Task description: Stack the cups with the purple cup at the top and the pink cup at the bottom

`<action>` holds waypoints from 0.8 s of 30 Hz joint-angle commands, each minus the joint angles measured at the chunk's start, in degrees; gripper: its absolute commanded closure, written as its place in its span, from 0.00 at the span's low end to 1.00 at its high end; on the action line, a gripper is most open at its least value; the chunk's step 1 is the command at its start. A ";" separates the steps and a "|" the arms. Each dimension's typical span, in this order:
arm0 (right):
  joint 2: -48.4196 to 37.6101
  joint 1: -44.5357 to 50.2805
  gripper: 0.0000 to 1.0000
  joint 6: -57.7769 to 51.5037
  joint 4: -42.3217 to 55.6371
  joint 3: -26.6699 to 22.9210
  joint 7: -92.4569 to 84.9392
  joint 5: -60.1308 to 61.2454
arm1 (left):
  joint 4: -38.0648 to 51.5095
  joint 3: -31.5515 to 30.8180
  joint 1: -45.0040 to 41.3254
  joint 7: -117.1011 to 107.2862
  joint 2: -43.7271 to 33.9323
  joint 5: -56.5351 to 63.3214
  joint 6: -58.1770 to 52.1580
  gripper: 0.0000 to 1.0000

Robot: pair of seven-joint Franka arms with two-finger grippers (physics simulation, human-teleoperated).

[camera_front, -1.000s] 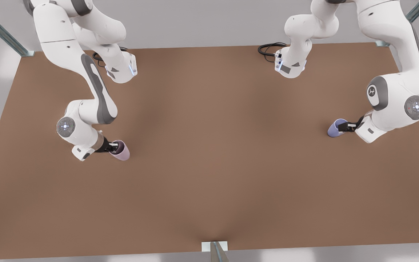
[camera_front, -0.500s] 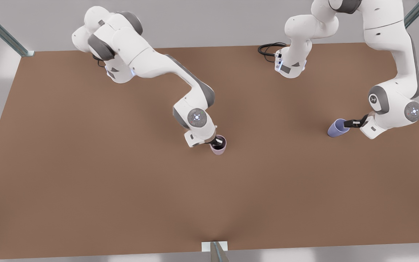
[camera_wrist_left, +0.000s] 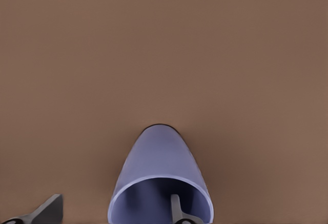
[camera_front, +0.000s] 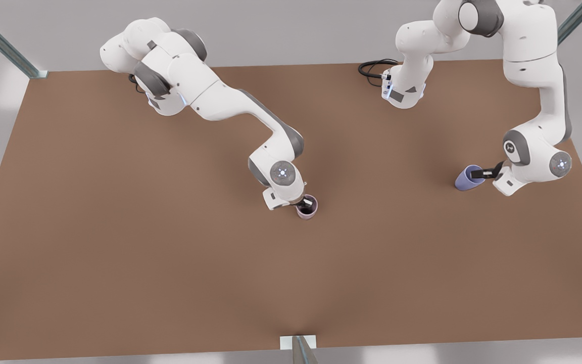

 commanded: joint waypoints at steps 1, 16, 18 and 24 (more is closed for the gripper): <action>0.00 0.00 0.63 0.01 -0.01 0.00 0.00 0.00 | 0.01 -0.01 0.08 0.00 0.22 -1.19 0.13 0.30; -18.54 -10.27 0.15 -11.15 -8.17 -3.25 -20.02 0.53 | 0.27 -0.36 -0.01 0.00 2.07 -2.33 -0.40 0.79; -29.95 -19.67 0.00 -12.03 -16.96 -4.13 -35.14 0.53 | 0.71 -0.62 -0.10 -0.09 1.89 -2.33 -0.58 0.79; -40.26 -37.00 0.00 -34.36 -11.08 -9.40 -62.40 -2.98 | 4.22 -4.84 -0.63 -4.31 -3.56 -2.33 -5.76 0.79</action>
